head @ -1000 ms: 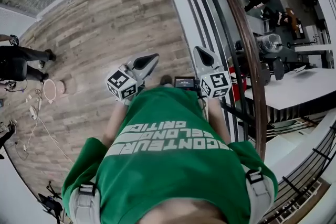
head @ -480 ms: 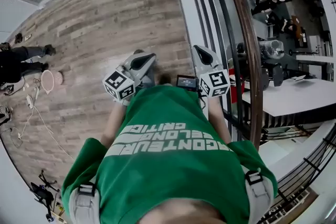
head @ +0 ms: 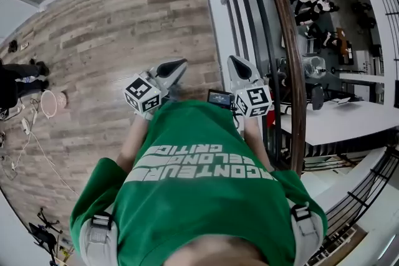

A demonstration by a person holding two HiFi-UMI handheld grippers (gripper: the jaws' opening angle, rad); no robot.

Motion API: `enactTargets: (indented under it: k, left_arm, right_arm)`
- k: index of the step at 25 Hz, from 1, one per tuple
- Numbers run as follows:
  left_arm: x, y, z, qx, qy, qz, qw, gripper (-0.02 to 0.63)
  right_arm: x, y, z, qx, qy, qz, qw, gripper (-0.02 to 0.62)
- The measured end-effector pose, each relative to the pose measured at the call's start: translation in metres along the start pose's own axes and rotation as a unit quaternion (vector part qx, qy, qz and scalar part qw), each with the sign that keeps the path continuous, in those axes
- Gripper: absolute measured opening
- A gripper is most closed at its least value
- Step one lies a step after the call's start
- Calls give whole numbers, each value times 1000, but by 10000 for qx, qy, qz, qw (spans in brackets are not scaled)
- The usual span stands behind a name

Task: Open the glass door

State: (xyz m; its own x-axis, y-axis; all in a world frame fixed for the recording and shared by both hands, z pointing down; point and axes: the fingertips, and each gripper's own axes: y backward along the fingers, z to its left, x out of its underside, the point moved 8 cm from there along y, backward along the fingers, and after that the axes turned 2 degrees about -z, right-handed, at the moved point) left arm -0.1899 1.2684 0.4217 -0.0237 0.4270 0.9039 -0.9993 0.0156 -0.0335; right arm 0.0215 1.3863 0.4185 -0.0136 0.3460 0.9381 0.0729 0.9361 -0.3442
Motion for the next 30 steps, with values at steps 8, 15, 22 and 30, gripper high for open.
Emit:
enactTargets:
  k: [8,15,22,30]
  left_arm:
    - [-30,22,67,-232,88,-59,9997,9]
    - [-48,43,123,-373,134,-98,9992,9]
    - [-66,47,162,-502,77,-79,9987,9]
    - [-68,18,180,-898,161,-65,9958,9]
  right_arm:
    - [-32,-69,11,-203,168,173,9995,-8]
    - [-51,-126,24,-362,294,245,9986,-8]
    - [-53,-152,16,-323,243,398,9984,-8]
    - [-56,-195,-29,-618,107,328,9975,-8]
